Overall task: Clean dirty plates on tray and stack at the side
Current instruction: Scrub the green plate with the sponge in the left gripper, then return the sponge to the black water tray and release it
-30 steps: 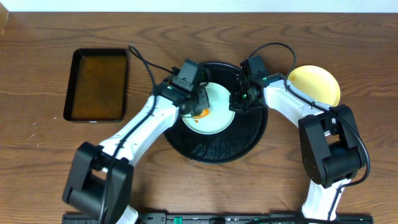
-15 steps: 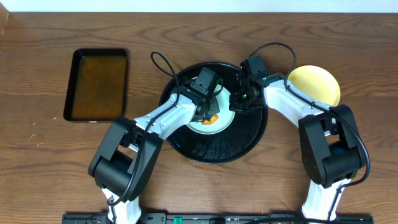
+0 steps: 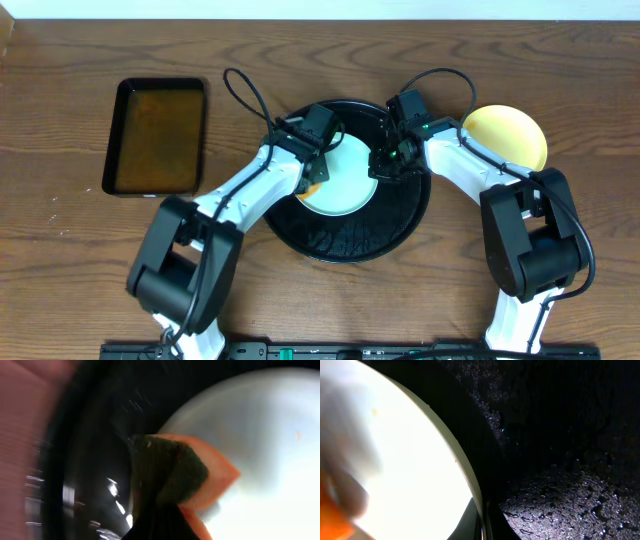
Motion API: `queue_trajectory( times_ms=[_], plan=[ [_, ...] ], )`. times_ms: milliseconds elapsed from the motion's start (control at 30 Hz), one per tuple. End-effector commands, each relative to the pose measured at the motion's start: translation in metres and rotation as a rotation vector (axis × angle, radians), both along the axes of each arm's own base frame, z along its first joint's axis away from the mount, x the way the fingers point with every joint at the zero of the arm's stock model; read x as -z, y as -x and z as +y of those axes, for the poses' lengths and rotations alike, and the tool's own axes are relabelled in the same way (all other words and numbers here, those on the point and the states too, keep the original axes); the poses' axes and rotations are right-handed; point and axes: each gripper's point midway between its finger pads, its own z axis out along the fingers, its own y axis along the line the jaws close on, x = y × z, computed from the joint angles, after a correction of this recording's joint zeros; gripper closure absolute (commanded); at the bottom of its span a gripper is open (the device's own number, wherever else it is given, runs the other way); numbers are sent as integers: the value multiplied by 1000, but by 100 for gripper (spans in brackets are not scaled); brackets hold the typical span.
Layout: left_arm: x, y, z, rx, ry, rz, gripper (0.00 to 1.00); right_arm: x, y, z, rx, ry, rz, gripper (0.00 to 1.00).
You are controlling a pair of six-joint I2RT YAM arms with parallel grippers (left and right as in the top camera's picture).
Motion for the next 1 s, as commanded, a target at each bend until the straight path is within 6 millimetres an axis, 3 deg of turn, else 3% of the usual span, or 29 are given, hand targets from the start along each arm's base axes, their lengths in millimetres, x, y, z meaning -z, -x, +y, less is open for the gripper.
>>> queue_trajectory(
  times_ms=[0,300,367,500,767,967],
  plan=[
    [-38,-22,43,-28,-229,-173,93,23,2,-18,30,84,34,99],
    [-97,-46,43,-31,-187,-378,92,23,3,-19,30,85,34,99],
    [-113,-52,53,-68,-167,-425,92,24,3,-19,31,88,34,99],
    [-137,-67,98,-186,-129,-493,93,24,3,-20,32,93,33,99],
    [-127,-89,184,-333,-38,-491,92,24,2,-20,32,92,33,99],
    [-113,-96,226,-376,-90,-481,92,24,3,-20,32,92,33,99]
  ],
)
